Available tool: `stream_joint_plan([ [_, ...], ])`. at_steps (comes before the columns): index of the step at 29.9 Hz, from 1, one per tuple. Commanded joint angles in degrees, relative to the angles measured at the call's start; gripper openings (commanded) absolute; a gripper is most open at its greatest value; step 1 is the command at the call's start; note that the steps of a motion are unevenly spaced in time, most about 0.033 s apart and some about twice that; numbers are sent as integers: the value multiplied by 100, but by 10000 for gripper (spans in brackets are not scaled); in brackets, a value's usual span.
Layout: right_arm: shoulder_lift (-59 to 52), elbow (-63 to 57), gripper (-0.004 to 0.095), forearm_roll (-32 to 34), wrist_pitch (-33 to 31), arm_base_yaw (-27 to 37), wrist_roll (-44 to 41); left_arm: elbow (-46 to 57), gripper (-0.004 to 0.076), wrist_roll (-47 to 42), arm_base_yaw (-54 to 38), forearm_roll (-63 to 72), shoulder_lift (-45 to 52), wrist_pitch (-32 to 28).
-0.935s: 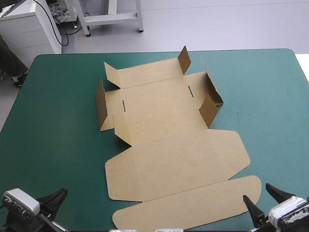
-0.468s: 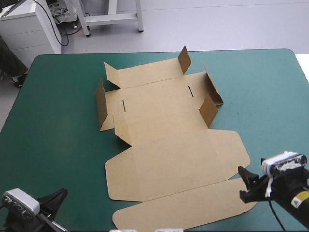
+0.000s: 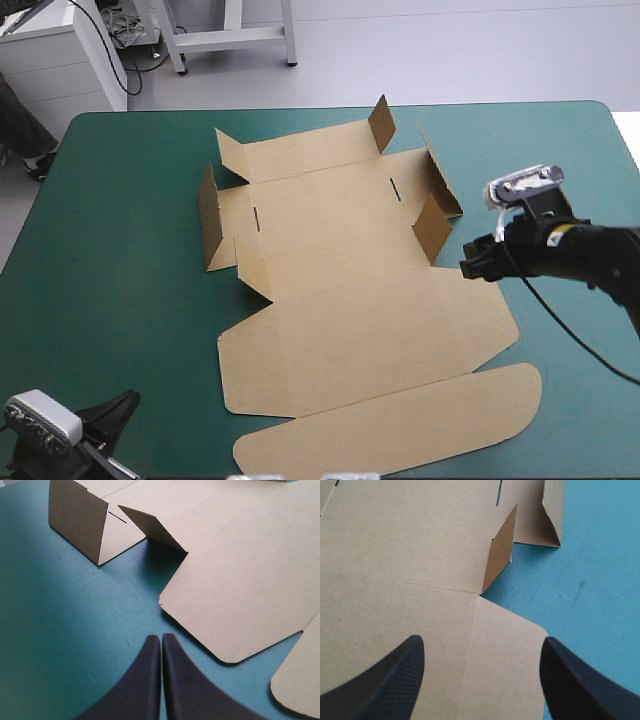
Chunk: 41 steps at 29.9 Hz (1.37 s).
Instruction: Fold the box
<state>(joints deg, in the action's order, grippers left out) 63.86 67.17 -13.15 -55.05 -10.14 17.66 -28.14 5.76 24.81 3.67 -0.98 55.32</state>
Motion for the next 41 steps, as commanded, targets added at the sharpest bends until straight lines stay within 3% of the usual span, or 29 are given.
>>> stream_joint_plan([
  [1,761,864,602,-44,-230,3,106,-125,-8,-21,43,67,-89,-403],
  [12,2829,2697,597,-44,-989,3,261,-125,-8,-21,43,67,-89,-403],
  [28,4649,3578,595,-8,-1534,3,311,-125,-8,-16,43,44,-89,-403],
  [36,4934,3847,479,457,-1581,-270,311,-125,-8,-28,43,44,-89,-403],
  [41,4992,3872,332,915,-1622,-584,311,-125,-8,-28,43,44,-89,-403],
])
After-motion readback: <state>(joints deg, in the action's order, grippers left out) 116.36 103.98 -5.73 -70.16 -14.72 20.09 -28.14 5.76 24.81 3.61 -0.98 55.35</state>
